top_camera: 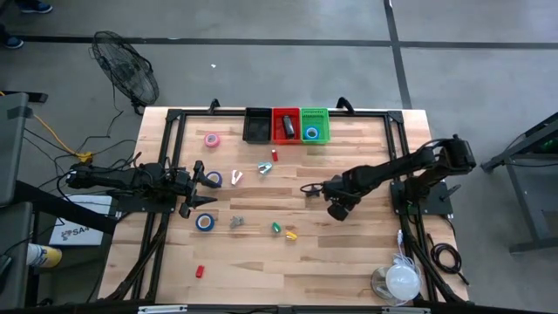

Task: Pick and place Stapler, Stapler remover, tape
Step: Put the middle right small red stapler into the red bin

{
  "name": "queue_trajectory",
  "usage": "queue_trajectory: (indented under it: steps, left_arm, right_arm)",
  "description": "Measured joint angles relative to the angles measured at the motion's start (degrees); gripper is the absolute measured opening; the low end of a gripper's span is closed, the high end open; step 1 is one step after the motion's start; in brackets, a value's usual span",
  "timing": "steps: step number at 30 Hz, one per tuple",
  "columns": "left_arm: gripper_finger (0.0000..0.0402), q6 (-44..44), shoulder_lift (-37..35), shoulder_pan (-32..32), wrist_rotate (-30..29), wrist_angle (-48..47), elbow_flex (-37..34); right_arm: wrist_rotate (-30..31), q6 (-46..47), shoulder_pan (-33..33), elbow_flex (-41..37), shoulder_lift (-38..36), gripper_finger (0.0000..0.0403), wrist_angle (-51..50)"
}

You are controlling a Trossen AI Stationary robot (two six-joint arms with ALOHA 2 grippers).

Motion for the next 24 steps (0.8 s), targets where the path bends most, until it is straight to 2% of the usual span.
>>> queue_trajectory:
  steps: [5, 11, 18, 24]
  left_arm:
    - [0.0211, 0.0, 0.0, 0.0, 0.0, 0.0, 0.0]
    - [0.0211, 0.0, 0.0, 0.0, 0.0, 0.0, 0.0]
    - [0.0211, 0.0, 0.0, 0.0, 0.0, 0.0, 0.0]
    - [0.0211, 0.0, 0.0, 0.0, 0.0, 0.0, 0.0]
  right_arm:
    - [2.1, -3.8, -0.6, 4.9, 0.0, 0.0054, -0.8]
    - [6.1, -10.9, -4.8, 13.0, 0.0, 0.0055, 3.1]
    - [5.9, -19.9, -12.6, 18.4, 0.0, 0.0059, 17.4]
    - [5.2, -21.8, -19.4, 18.8, 0.2, 0.006, 28.9]
